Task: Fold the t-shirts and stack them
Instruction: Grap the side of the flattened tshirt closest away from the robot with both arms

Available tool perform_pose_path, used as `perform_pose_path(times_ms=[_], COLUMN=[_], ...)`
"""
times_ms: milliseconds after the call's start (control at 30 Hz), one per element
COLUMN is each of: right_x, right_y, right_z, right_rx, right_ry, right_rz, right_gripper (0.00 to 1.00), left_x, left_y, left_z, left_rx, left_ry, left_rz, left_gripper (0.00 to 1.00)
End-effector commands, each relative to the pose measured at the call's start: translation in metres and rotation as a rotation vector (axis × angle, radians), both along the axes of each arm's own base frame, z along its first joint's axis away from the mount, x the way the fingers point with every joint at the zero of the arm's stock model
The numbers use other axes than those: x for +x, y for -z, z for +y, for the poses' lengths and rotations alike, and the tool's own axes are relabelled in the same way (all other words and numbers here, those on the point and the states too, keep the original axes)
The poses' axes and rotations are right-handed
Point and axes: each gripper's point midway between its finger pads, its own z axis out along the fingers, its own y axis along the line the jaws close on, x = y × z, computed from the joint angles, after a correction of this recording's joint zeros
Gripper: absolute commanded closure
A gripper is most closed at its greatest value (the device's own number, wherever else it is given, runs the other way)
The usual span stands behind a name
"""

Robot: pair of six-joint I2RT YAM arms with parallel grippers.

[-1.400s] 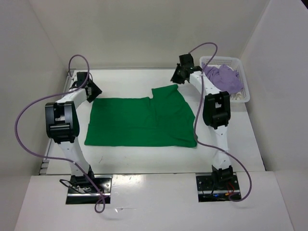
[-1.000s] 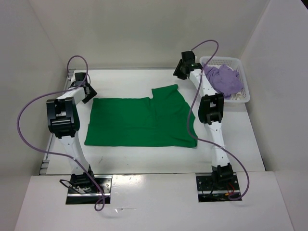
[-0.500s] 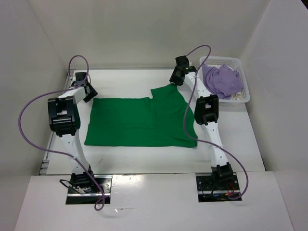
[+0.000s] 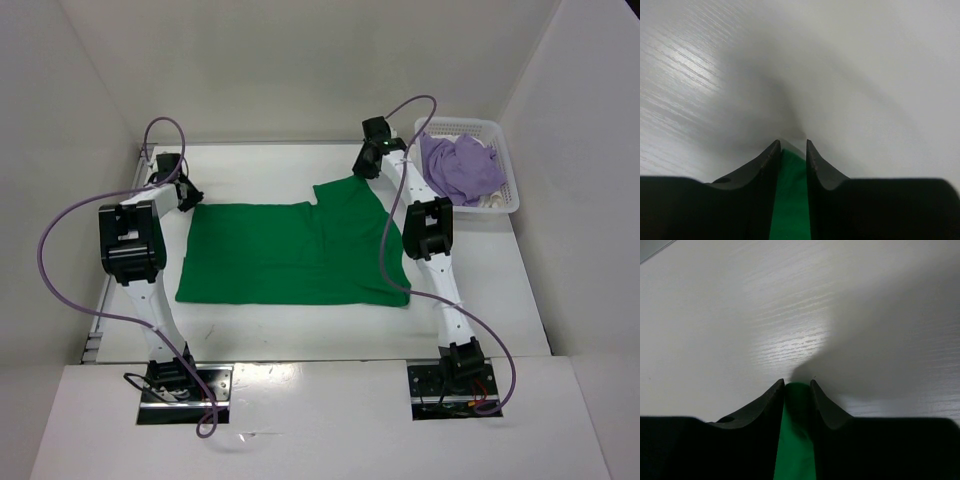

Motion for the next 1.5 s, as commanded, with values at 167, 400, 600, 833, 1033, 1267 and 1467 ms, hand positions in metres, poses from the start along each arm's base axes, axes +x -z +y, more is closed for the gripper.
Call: perform_pose_path(times_ms=[167, 400, 600, 833, 1033, 1267, 1467], right_x=[0.004, -0.002, -0.037, -0.101, -0.152, -0.22, -0.273], right_y=[-0.042, -0.073, -0.099, -0.104, -0.118, -0.115, -0.108], right_z=[0.0, -0.001, -0.004, -0.015, -0.027, -0.042, -0.048], right_rx=[0.006, 0.014, 0.046, 0.074, 0.08, 0.101, 0.142], right_ry=[0.004, 0.004, -0.021, -0.016, -0.01, 0.007, 0.023], right_rz=[-0.062, -0.091, -0.108, -0.059, -0.059, -0.025, 0.035], right_gripper=[0.91, 0.99, 0.99, 0.99, 0.99, 0.99, 0.99], left_x=[0.002, -0.009, -0.028, -0.048, -0.079, -0.111, -0.133], left_y=[-0.017, -0.043, -0.072, -0.102, -0.101, -0.106, -0.1], left_z=[-0.005, -0.002, -0.005, -0.006, -0.011, -0.013, -0.015], left_rx=[-0.019, -0.004, 0.004, 0.04, 0.035, 0.039, 0.04], left_ry=[0.016, -0.019, -0.019, -0.003, -0.003, -0.005, -0.012], left_rz=[-0.042, -0.091, -0.142, -0.171, -0.14, -0.123, -0.088], left_gripper=[0.84, 0.97, 1.0, 1.0, 1.0, 1.0, 1.0])
